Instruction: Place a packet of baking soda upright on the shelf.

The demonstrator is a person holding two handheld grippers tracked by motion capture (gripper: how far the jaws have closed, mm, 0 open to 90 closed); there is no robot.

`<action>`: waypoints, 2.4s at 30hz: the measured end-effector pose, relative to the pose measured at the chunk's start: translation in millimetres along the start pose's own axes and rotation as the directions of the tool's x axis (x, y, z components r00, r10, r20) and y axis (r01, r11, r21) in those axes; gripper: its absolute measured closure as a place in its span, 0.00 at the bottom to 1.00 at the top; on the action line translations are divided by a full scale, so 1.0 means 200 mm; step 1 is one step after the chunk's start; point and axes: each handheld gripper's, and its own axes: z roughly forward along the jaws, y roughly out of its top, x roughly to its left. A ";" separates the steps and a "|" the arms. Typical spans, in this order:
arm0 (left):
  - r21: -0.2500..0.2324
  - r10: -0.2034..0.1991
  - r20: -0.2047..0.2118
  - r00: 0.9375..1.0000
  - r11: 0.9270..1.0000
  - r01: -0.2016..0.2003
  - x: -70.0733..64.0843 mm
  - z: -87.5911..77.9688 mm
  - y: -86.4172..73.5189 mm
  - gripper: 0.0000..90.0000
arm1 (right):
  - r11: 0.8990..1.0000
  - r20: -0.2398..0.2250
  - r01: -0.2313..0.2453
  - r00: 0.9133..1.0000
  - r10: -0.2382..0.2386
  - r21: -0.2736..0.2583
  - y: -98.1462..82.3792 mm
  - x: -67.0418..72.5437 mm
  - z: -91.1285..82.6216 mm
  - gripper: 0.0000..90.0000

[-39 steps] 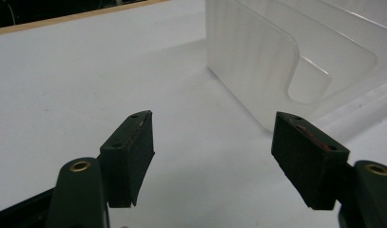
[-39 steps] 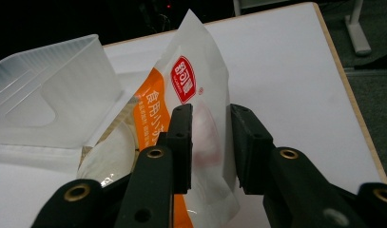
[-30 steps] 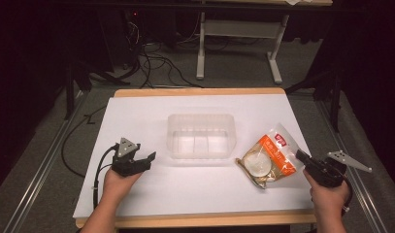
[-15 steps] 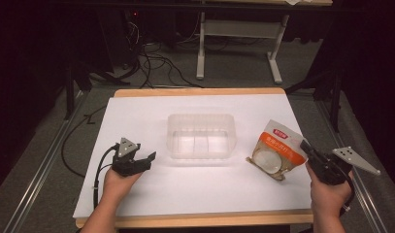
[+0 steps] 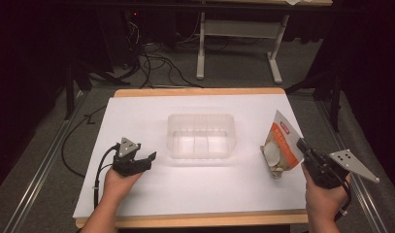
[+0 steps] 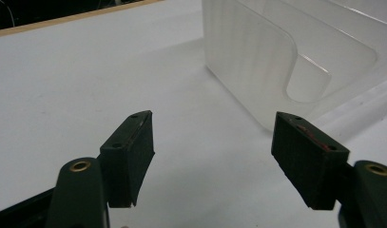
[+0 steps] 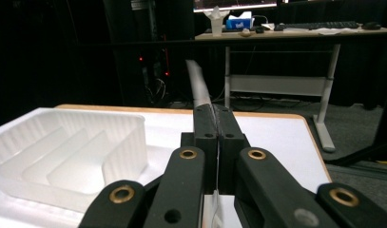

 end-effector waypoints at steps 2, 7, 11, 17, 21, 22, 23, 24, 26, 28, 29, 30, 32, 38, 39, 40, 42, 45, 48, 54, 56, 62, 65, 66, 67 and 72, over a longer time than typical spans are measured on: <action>0.002 0.002 0.001 1.000 1.000 -0.002 0.00 0.00 0.00 0.34 | 1.000 0.007 0.005 1.000 -0.005 0.001 0.01 0.01 0.03 1.00; 0.004 0.009 -0.002 1.000 1.000 -0.009 -0.01 0.00 0.00 0.34 | 1.000 0.018 0.019 1.000 -0.019 -0.019 0.04 0.02 0.09 1.00; 0.007 0.008 0.000 1.000 1.000 -0.008 -0.01 0.00 0.00 0.34 | 0.999 0.016 0.051 0.999 -0.051 -0.010 0.03 0.04 0.10 1.00; 0.003 0.007 0.001 1.000 1.000 -0.007 0.00 0.00 0.00 0.34 | 0.998 -0.011 0.069 0.998 -0.069 0.011 -0.03 0.06 0.09 1.00; 0.004 0.006 0.004 1.000 1.000 -0.006 0.00 0.00 0.00 0.34 | 0.994 -0.026 0.101 0.995 -0.100 0.036 -0.08 0.08 0.08 0.97; 0.004 0.007 0.004 1.000 1.000 -0.007 0.00 0.00 0.00 0.34 | 0.994 -0.026 0.101 0.995 -0.100 0.036 -0.08 0.08 0.08 0.97; 0.004 0.008 0.005 1.000 1.000 -0.008 0.00 0.00 0.00 0.34 | 0.994 -0.028 0.102 0.995 -0.101 0.037 -0.08 0.09 0.07 0.96; 0.003 0.008 0.005 1.000 1.000 -0.008 -0.01 0.00 0.00 0.34 | 0.994 -0.031 0.102 0.994 -0.101 0.037 -0.09 0.09 0.07 0.95; 0.005 0.009 0.007 1.000 1.000 -0.009 -0.01 0.00 0.00 0.34 | 0.993 -0.029 0.111 0.993 -0.110 0.050 -0.10 0.10 0.08 0.93; 0.008 0.010 0.008 1.000 1.000 -0.010 0.00 0.00 0.00 0.34 | 0.991 -0.027 0.118 0.993 -0.117 0.058 -0.11 0.10 0.08 0.92; 0.008 0.010 0.008 1.000 1.000 -0.010 0.00 0.00 0.00 0.34 | 0.992 -0.026 0.113 0.993 -0.112 0.060 -0.12 0.10 0.08 0.91; 0.007 0.009 0.008 1.000 1.000 -0.009 0.00 0.00 0.00 0.34 | 0.992 -0.023 0.109 0.994 -0.107 0.061 -0.12 0.10 0.08 0.90; 0.007 0.009 0.009 1.000 1.000 -0.009 0.00 0.00 0.00 0.34 | 0.993 -0.026 0.099 0.995 -0.098 0.063 -0.12 0.10 0.07 0.90; 0.008 0.010 0.011 1.000 1.000 -0.010 -0.01 0.00 0.00 0.34 | 0.992 -0.027 0.094 0.995 -0.092 0.085 -0.16 0.10 0.07 0.85; 0.011 0.011 0.012 1.000 1.000 -0.011 -0.01 0.00 0.00 0.34 | 0.991 -0.030 0.095 0.995 -0.093 0.093 -0.17 0.10 0.08 0.84; 0.013 0.014 0.011 1.000 1.000 -0.014 -0.01 0.00 0.00 0.34 | 0.990 -0.029 0.099 0.995 -0.096 0.104 -0.18 0.10 0.08 0.84; 0.014 0.015 0.012 1.000 1.000 -0.015 -0.01 0.00 0.00 0.34 | 0.987 -0.019 0.093 0.996 -0.091 0.129 -0.19 0.09 0.10 0.84; 0.020 0.019 0.014 1.000 1.000 -0.019 -0.01 0.00 0.00 0.34 | 0.985 -0.016 0.076 0.997 -0.074 0.157 -0.22 0.07 0.12 0.85; 0.021 0.019 0.016 1.000 1.000 -0.020 -0.01 0.00 0.00 0.34 | 0.983 -0.020 0.068 0.998 -0.065 0.168 -0.23 0.06 0.13 0.88; 0.018 0.020 0.013 1.000 1.000 -0.021 -0.02 0.01 0.00 0.34 | 0.980 -0.009 0.084 0.996 -0.083 0.180 -0.21 0.06 0.13 1.00; 0.019 0.021 0.014 1.000 1.000 -0.021 -0.02 0.00 0.00 0.34 | 0.980 -0.003 0.081 0.997 -0.082 0.180 -0.21 0.05 0.13 1.00; 0.014 0.024 0.012 1.000 1.000 -0.024 -0.02 0.01 0.00 0.34 | 0.980 0.046 0.091 0.994 -0.101 0.177 -0.18 0.02 0.13 1.00; 0.015 0.026 0.014 1.000 1.000 -0.027 -0.02 0.01 0.00 0.34 | 0.981 0.048 0.098 0.993 -0.108 0.170 -0.17 0.00 0.12 1.00; 0.013 0.027 0.015 1.000 1.000 -0.028 -0.02 0.01 0.00 0.34 | 0.981 0.051 0.099 0.993 -0.108 0.165 -0.16 0.00 0.12 1.00; 0.013 0.029 0.016 0.999 0.999 -0.029 -0.02 0.01 0.00 0.34 | 0.982 0.054 0.099 0.993 -0.109 0.159 -0.16 0.00 0.11 1.00; 0.008 0.032 0.016 0.999 0.999 -0.033 -0.02 0.00 0.00 0.34 | 0.983 0.053 0.109 0.992 -0.118 0.149 -0.14 0.00 0.10 1.00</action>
